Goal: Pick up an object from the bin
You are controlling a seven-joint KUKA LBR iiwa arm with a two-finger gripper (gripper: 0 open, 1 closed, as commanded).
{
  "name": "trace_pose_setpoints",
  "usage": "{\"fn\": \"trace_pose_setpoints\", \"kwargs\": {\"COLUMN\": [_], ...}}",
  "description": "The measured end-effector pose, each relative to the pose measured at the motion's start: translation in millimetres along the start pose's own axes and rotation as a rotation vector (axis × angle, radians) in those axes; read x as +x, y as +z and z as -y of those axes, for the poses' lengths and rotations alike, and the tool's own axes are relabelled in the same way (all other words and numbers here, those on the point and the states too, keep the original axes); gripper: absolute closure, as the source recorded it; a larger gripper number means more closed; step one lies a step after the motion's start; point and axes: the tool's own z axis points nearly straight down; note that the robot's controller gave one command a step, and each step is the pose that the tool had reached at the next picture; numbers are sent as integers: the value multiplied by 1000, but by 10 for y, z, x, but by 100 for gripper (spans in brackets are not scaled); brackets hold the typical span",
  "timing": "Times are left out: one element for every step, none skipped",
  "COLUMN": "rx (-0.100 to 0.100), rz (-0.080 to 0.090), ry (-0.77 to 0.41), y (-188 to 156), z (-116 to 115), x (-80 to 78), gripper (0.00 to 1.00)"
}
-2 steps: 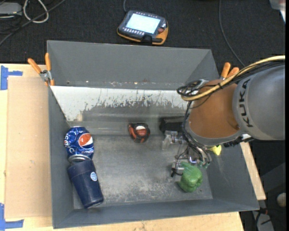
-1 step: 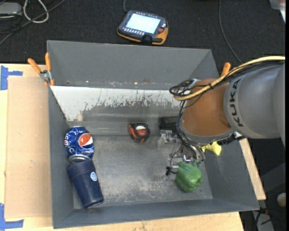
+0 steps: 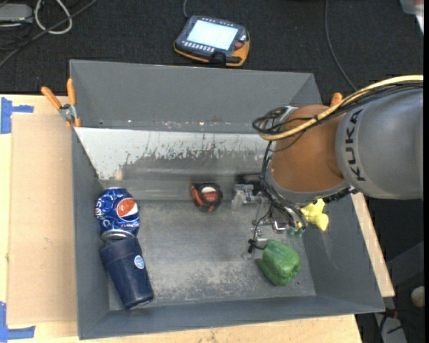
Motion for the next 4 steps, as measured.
{"fn": "trace_pose_setpoints", "kwargs": {"rx": [2, -5, 2, 2], "rz": [-7, -10, -1, 1], "ry": [63, -3, -46, -47], "y": [-373, 523, 502, 501], "z": [457, 49, 84, 83], "x": [430, 346, 566, 559], "gripper": [0, 0, 0, 0]}}
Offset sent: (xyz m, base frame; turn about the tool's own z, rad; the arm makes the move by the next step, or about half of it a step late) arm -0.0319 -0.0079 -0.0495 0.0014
